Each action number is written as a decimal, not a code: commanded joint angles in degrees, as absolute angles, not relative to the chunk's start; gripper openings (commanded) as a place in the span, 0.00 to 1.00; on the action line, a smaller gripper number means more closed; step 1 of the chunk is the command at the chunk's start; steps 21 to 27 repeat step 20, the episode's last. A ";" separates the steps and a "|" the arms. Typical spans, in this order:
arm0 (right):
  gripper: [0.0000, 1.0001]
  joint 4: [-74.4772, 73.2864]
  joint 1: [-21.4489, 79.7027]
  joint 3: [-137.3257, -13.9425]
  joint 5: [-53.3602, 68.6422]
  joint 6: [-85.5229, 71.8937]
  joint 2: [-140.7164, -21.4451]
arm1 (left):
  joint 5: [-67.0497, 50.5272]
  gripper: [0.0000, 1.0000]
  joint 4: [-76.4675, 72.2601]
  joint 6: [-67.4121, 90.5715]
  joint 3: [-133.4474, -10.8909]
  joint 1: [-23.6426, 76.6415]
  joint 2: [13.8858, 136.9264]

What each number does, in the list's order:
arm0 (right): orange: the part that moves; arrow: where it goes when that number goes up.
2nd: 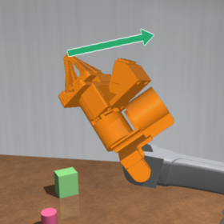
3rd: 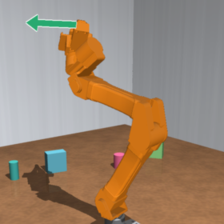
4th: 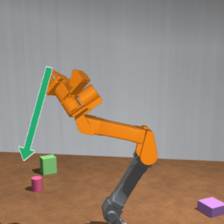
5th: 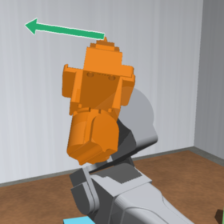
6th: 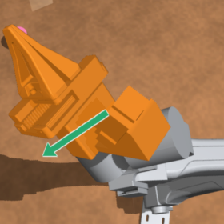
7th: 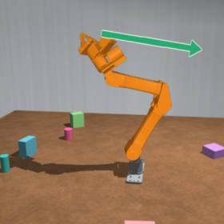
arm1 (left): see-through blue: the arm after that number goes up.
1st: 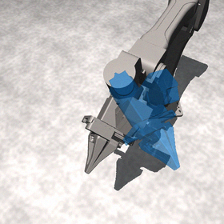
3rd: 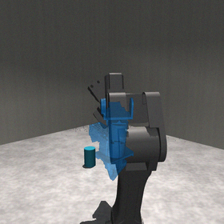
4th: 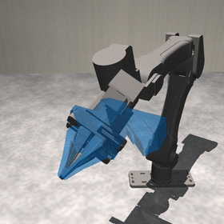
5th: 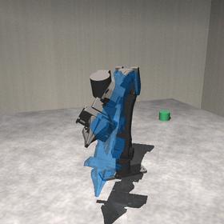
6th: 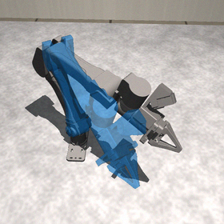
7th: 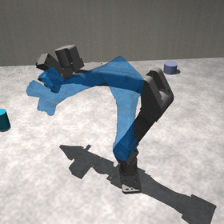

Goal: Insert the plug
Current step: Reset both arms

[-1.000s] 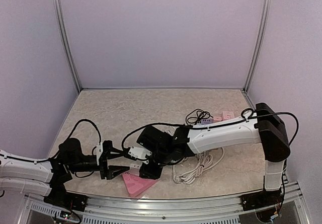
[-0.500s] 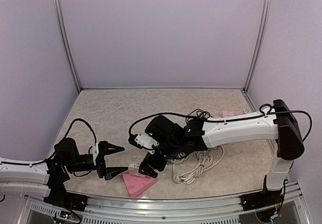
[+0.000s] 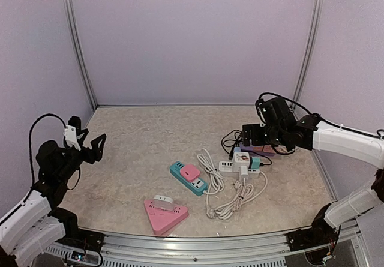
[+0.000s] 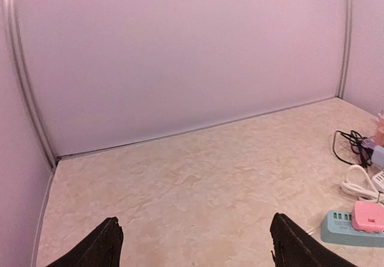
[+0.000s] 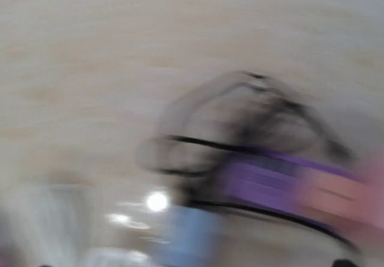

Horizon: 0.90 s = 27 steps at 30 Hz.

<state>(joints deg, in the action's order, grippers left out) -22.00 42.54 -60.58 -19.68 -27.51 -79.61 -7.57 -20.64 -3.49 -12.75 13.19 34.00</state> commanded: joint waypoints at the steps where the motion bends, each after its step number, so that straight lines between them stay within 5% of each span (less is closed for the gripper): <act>1: 1.00 -25.76 31.17 -50.35 -26.81 -31.39 -67.97 | -0.96 0.82 -12.50 4.09 -12.16 1.41 28.90; 7: 1.00 -22.10 13.93 -37.83 -25.21 -29.93 -54.23 | -2.85 0.87 -13.05 4.82 -10.79 -9.92 25.59; 15: 1.00 -17.08 13.54 -29.01 -36.02 -38.52 -48.11 | -8.11 0.91 -12.71 1.32 -8.64 -15.46 27.99; 27: 1.00 -11.88 13.54 -24.88 -34.42 -35.24 -46.16 | -12.24 0.95 -13.13 -1.29 -7.96 -16.25 28.61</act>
